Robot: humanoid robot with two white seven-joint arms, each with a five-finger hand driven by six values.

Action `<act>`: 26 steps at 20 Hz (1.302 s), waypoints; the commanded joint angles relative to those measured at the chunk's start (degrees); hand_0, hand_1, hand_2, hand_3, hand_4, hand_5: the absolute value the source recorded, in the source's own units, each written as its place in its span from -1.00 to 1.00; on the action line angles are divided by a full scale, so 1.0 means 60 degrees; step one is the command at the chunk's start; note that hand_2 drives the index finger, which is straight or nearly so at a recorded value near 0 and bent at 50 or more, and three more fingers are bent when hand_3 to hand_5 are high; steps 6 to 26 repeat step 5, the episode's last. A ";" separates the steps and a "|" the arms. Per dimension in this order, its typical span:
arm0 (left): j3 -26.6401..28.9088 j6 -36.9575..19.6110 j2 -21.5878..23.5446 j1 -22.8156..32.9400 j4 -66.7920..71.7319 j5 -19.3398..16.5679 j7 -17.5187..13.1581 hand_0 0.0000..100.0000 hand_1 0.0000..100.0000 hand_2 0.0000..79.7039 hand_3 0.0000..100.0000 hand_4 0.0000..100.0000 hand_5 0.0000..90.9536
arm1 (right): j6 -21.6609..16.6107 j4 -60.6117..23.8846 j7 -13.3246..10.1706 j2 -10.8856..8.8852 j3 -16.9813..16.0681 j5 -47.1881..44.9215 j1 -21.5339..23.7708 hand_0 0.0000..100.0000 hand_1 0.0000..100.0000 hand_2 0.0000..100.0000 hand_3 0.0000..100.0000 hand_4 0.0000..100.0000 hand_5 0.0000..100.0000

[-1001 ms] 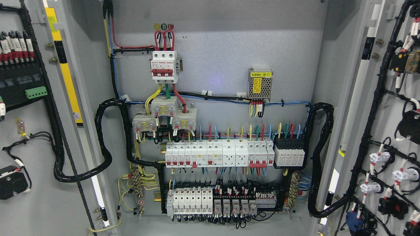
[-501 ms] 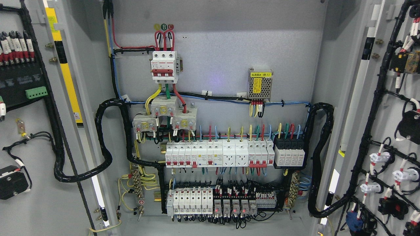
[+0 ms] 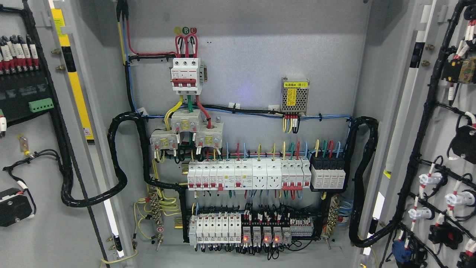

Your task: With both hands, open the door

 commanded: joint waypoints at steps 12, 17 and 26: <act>-0.0500 0.0183 0.0078 -0.0233 0.0422 -0.0038 0.1165 -0.76 0.11 -1.00 -1.00 -1.00 -1.00 | -0.0052 0.0411 -0.0017 0.0152 -0.0138 0.0151 -0.0033 -1.00 0.00 -0.92 -1.00 -1.00 -1.00; -0.0500 0.0183 0.0078 -0.0233 0.0422 -0.0038 0.1165 -0.76 0.11 -1.00 -1.00 -1.00 -1.00 | -0.0052 0.0411 -0.0017 0.0152 -0.0138 0.0151 -0.0033 -1.00 0.00 -0.92 -1.00 -1.00 -1.00; -0.0500 0.0183 0.0078 -0.0233 0.0422 -0.0038 0.1165 -0.76 0.11 -1.00 -1.00 -1.00 -1.00 | -0.0052 0.0411 -0.0017 0.0152 -0.0138 0.0151 -0.0033 -1.00 0.00 -0.92 -1.00 -1.00 -1.00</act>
